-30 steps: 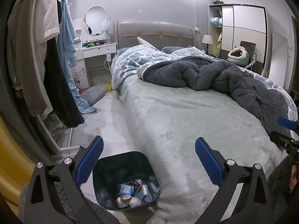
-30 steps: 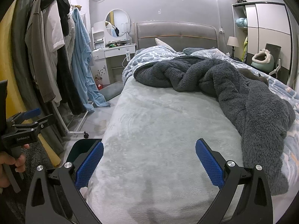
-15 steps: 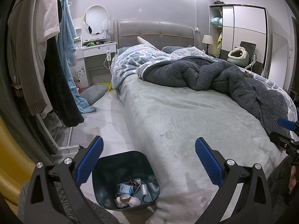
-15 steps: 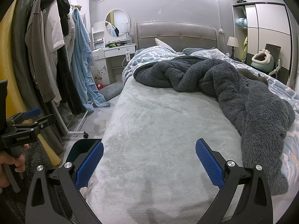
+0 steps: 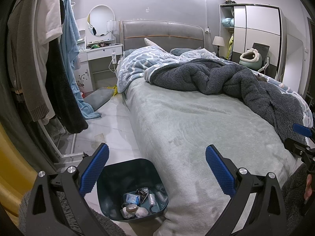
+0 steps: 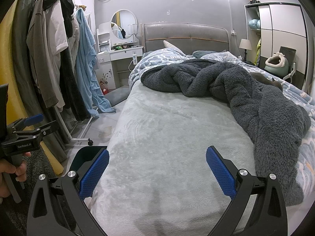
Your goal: Collect trash
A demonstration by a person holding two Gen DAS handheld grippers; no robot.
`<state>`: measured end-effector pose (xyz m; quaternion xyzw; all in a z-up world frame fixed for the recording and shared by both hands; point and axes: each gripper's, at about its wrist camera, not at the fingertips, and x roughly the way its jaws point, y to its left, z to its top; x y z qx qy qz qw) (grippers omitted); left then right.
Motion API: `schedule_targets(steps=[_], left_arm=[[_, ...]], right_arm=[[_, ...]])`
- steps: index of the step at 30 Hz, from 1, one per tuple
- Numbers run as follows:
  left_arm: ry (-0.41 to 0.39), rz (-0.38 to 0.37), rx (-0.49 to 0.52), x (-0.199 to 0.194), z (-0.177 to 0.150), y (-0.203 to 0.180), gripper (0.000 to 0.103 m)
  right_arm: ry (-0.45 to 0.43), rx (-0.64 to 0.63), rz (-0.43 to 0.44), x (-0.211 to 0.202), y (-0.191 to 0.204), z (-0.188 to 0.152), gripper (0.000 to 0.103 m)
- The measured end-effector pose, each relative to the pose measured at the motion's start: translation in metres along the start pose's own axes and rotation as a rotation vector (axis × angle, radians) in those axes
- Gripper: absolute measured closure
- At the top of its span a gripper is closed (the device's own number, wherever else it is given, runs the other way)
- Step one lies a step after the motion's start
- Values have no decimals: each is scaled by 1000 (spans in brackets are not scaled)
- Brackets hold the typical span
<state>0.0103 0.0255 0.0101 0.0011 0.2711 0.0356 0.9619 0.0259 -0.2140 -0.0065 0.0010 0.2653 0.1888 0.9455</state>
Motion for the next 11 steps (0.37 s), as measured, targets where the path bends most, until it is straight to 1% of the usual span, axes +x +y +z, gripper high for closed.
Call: schedule_targets(steps=[11], left_arm=[[1,2,-3,-1,-1,0,3]], right_arm=[[1,0,0,0,0,0,3]])
